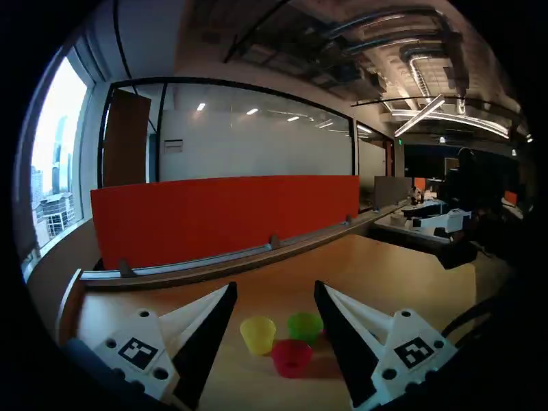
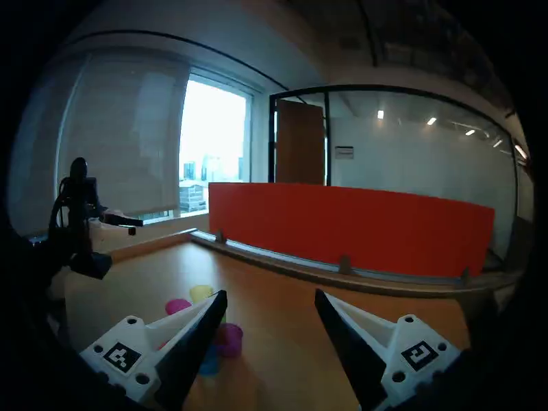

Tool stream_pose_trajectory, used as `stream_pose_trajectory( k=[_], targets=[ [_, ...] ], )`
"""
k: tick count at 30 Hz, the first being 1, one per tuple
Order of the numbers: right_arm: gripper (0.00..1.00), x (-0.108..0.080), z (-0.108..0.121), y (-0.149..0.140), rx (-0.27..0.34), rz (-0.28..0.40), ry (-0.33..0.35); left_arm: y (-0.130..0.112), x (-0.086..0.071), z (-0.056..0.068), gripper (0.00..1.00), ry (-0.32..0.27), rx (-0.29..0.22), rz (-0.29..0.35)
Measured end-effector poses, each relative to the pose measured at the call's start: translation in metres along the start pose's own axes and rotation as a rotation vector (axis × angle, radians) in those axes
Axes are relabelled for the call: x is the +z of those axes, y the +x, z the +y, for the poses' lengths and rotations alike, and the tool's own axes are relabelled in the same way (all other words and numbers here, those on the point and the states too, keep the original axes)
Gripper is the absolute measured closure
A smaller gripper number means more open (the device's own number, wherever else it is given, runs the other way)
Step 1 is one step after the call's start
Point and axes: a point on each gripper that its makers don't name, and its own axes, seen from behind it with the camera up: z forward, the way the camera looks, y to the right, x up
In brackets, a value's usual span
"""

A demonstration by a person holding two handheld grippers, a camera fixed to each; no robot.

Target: Pour water

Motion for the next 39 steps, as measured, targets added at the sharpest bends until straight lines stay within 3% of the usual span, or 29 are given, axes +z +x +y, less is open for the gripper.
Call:
stream_pose_trajectory(
  k=[6, 15, 30, 39],
  targets=[
    [0.01, 0.002, -0.004, -0.010, -0.070, -0.051, 0.023, -0.006, 0.002, 0.000, 0.17, -0.023, 0.026, -0.046],
    [0.01, 0.004, -0.023, -0.022, -0.169, -0.127, 0.124, -0.020, 0.006, 0.007, 0.17, -0.083, 0.044, -0.111],
    [0.00, 0.010, -0.027, -0.040, -0.161, -0.204, 0.176, -0.044, 0.013, 0.016, 0.17, -0.136, 0.115, -0.187],
    [0.00, 0.013, -0.042, -0.060, -0.174, -0.253, 0.242, -0.052, 0.023, 0.018, 0.17, -0.158, 0.118, -0.214]
  ],
)
